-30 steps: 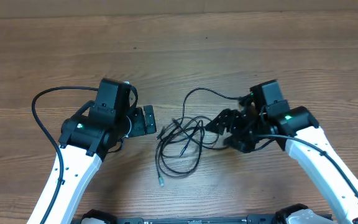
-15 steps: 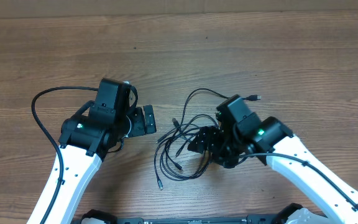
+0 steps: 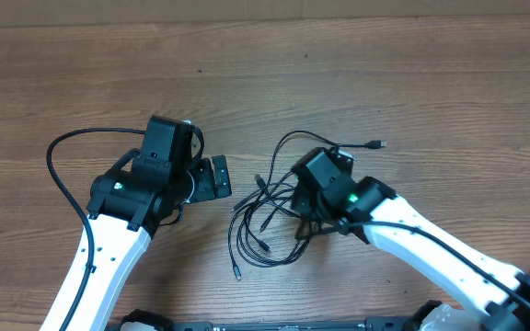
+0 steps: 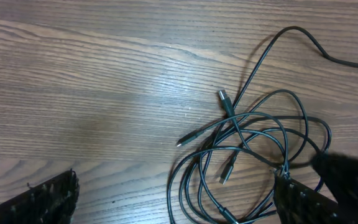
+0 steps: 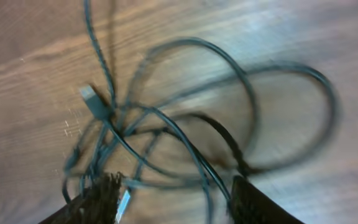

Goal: Untangle cables

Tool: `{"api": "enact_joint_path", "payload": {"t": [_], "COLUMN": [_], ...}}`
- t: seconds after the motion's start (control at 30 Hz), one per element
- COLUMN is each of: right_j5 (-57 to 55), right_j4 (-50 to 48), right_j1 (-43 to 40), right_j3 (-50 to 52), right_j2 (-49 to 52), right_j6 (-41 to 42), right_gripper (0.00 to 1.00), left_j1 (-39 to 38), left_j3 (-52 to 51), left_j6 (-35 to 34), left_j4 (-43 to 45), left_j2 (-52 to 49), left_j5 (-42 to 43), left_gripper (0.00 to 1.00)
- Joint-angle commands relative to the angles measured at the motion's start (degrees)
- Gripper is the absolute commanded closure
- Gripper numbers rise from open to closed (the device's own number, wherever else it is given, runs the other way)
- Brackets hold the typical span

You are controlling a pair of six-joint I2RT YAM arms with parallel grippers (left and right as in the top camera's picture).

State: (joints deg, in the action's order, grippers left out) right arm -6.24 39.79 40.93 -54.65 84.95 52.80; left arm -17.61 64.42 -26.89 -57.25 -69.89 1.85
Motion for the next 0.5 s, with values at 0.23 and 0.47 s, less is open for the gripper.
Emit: {"api": "enact_joint_path", "payload": {"t": [0.23,0.47], "right_j5": [-2.8,-1.8], "right_j4": [-9.4,-7.9], "right_j1": [0.2,0.2], "right_j3": [0.3,0.3], "right_j2": [10.3,15.0], "right_j6": [-5.2,-5.3], "right_gripper": [0.47,0.69], "left_j1": [0.0,0.0], "left_j3": [0.5,0.5], "left_j6": [-0.5,-0.5], "left_j4": [0.1,0.1], "left_j2": [-0.2,-0.2], "left_j5": [-0.8,-0.8], "left_gripper": [0.00,0.01]}}
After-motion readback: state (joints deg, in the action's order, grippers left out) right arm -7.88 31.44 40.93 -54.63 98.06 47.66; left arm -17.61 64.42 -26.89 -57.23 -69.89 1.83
